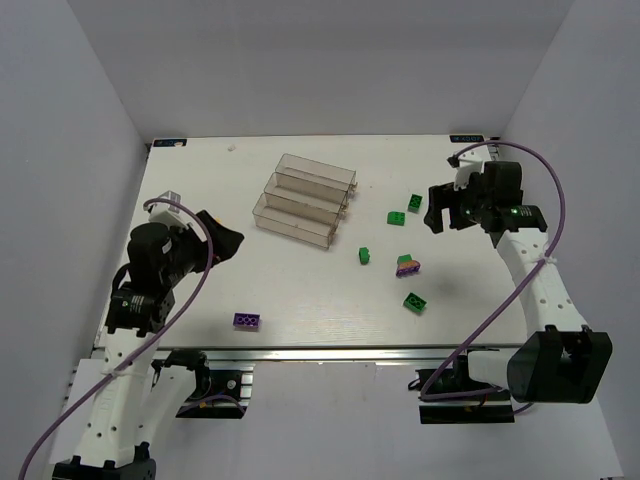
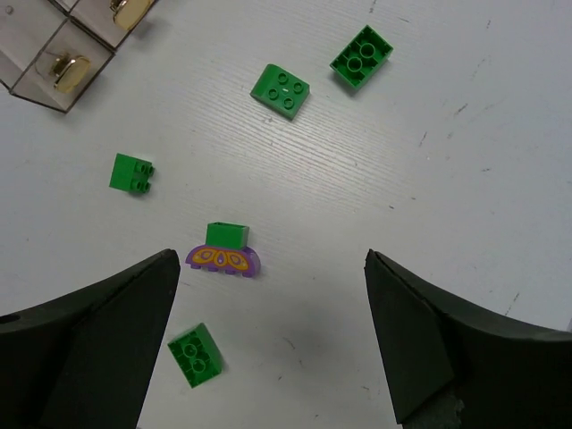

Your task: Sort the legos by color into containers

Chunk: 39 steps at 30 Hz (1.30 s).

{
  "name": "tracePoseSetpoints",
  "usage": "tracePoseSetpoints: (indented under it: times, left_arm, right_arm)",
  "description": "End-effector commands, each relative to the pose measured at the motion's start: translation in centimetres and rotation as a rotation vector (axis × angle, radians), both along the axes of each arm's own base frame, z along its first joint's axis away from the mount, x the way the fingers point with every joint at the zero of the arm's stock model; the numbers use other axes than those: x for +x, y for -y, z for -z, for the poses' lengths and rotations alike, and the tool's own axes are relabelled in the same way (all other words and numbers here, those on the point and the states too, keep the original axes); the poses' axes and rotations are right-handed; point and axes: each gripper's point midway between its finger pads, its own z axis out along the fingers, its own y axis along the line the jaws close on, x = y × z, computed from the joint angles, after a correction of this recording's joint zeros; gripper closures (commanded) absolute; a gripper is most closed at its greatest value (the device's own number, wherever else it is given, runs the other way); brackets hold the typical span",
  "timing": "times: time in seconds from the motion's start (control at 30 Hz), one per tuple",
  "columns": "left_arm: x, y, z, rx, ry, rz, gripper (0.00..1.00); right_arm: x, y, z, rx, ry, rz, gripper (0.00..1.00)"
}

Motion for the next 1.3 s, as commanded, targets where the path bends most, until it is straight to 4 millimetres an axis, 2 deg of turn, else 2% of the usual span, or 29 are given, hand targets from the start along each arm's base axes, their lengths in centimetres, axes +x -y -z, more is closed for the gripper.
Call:
tracePoseSetpoints:
  times: [0.0,0.17,0.27,0.3,0.33,0.4,0.43,0.53,0.57,0.6,0.63,0.7,0.73,0.77,0.8,0.83,0.87,0.9,0.93,0.97,1.0,1.03,1.07,1.13,1.2,1.27]
  left_arm:
    - [0.7,0.1,0.1,-0.016,-0.006,-0.006,0.02]
    - [1.3,-0.2,1.0,-0.009,-0.033,-0.033,0.02]
    - [1.6,-1.0,1.9,0.005,-0.067,-0.084,0.03]
    - [1.7,-1.5,2.2,0.006,-0.080,-0.109,0.10]
    - [1.9,-1.6,2.6,0.005,-0.100,-0.124,0.14]
    - [1.9,-2.5,3.4,0.016,-0.139,-0.183,0.27]
    - [2.0,-2.8,4.0,0.022,-0.163,-0.205,0.46]
    - [2.3,-4.5,6.2,0.057,-0.255,-0.322,0.69]
    - [2.4,-6.1,7.4,0.089,-0.307,-0.411,0.69]
    - [2.5,-6.1,7.2,0.088,-0.303,-0.412,0.64]
    - [2.7,-6.4,8.5,0.114,-0.362,-0.430,0.55]
    - [3.0,-7.4,9.8,0.171,-0.419,-0.476,0.45]
    - [3.4,-7.9,11.1,0.203,-0.487,-0.492,0.37]
    - [3.7,-8.5,11.6,0.225,-0.514,-0.509,0.33]
    - [3.8,-9.0,12.2,0.257,-0.538,-0.523,0.31]
    - [4.3,-9.9,12.4,0.261,-0.550,-0.554,0.28]
    - [4.6,-10.4,13.5,0.281,-0.587,-0.560,0.28]
    - [5.2,-10.6,13.7,0.278,-0.586,-0.563,0.26]
    - [5.4,-11.3,14.0,0.274,-0.596,-0.579,0.26]
    - [5.8,-11.7,14.6,0.286,-0.619,-0.573,0.26]
    - [6.1,-12.0,14.8,0.286,-0.625,-0.572,0.26]
    - [6.4,-12.2,15.1,0.283,-0.632,-0.567,0.24]
    - [6.5,-13.0,15.3,0.288,-0.643,-0.574,0.22]
    - [6.7,-13.8,16.6,0.300,-0.685,-0.570,0.20]
    - [7.0,-14.9,17.7,0.315,-0.708,-0.566,0.18]
    - [7.4,-15.1,18.1,0.327,-0.710,-0.540,0.18]
  right_arm:
    - [0.6,-1.2,-2.1,0.034,0.046,-0.061,0.11]
    - [-0.3,-2.7,-1.9,0.033,0.064,-0.227,0.11]
    - [-2.5,-4.4,-1.2,0.000,0.083,-0.471,0.11]
    - [-3.7,-5.8,-1.6,0.042,0.101,-0.582,0.11]
    - [-4.0,-6.3,-1.9,0.015,0.134,-0.660,0.11]
    - [-4.7,-7.2,-2.1,0.045,0.124,-0.694,0.11]
    - [-4.9,-7.8,-2.3,0.053,0.124,-0.707,0.11]
    - [-5.0,-8.9,-2.1,0.055,0.138,-0.737,0.11]
    - [-5.5,-9.7,-1.1,0.045,0.113,-0.763,0.11]
    - [-5.5,-9.7,-1.1,0.041,0.114,-0.766,0.11]
    - [-6.0,-10.3,-0.7,0.043,0.108,-0.798,0.11]
    - [-6.0,-10.7,-0.2,0.046,0.092,-0.794,0.11]
    - [-6.3,-11.2,0.1,0.068,0.064,-0.778,0.11]
    - [-5.9,-11.5,0.0,0.071,0.078,-0.771,0.16]
    - [-5.7,-11.7,0.1,0.078,0.074,-0.752,0.29]
    - [-5.8,-12.2,0.2,0.110,0.039,-0.713,0.80]
    - [-5.5,-12.1,0.8,0.097,0.027,-0.668,0.97]
    - [-4.9,-12.4,0.6,0.097,0.051,-0.655,1.00]
    - [-4.9,-12.5,0.8,0.097,0.046,-0.646,0.97]
    - [-4.8,-12.5,1.3,0.090,0.032,-0.621,0.87]
    - [-4.5,-12.6,1.5,0.087,0.035,-0.612,0.73]
    - [-4.5,-12.5,1.8,0.080,0.027,-0.604,0.53]
    - [-4.6,-12.7,2.1,0.078,0.016,-0.607,0.47]
    - [-4.6,-12.8,2.7,0.079,-0.009,-0.602,0.40]
    - [-4.5,-13.0,3.3,0.082,-0.034,-0.599,0.39]
    - [-4.4,-13.1,3.4,0.084,-0.037,-0.592,0.38]
